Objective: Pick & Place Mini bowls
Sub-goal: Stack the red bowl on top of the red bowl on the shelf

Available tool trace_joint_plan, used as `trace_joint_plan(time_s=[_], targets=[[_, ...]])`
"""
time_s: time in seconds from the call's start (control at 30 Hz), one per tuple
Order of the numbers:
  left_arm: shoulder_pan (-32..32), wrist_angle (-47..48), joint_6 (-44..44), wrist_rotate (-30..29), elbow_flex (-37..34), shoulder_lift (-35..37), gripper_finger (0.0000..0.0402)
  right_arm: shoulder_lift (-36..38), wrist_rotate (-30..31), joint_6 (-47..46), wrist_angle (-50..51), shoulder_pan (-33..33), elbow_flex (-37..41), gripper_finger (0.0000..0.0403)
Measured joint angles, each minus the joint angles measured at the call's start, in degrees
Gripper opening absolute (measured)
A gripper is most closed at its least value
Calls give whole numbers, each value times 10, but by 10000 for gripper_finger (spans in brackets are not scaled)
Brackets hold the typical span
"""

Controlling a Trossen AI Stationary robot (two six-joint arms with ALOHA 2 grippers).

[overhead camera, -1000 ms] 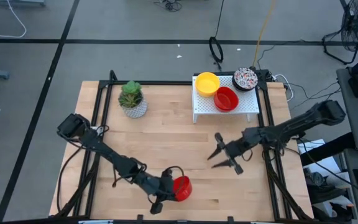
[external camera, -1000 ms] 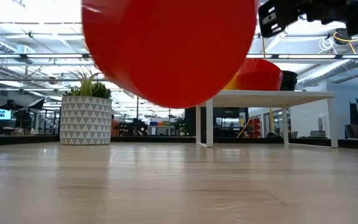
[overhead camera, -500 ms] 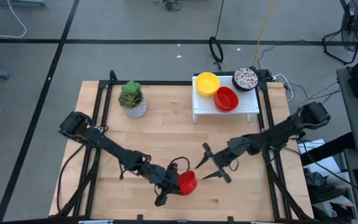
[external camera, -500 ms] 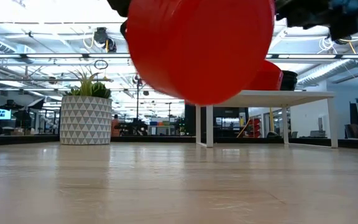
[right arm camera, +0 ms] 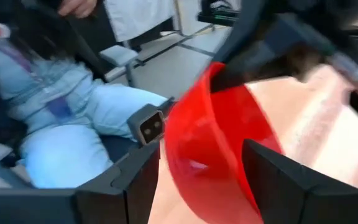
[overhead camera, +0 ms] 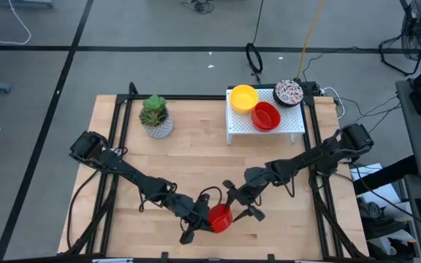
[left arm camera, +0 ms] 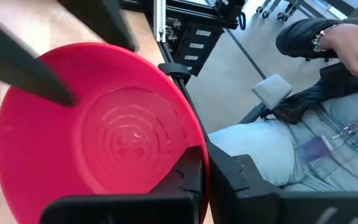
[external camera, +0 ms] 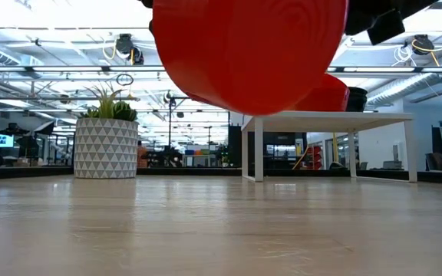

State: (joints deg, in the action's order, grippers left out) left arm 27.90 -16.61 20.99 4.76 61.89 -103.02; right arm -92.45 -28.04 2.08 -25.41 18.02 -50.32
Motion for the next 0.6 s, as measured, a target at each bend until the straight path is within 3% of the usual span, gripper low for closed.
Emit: trace_joint_plan(time_s=[0.2,0.33,0.43,0.6], targets=[[0,-1,-22,4,0,0,20,-43,-23,12,1,1,-17,214],[0,1,-36,8,0,0,7,-59,-48,44,-5,0,-20,193],[-1,5,-38,12,0,0,11,-66,-56,51,-6,0,-20,152],[-1,3,-46,11,0,0,28,-69,-82,57,-11,2,-19,51]])
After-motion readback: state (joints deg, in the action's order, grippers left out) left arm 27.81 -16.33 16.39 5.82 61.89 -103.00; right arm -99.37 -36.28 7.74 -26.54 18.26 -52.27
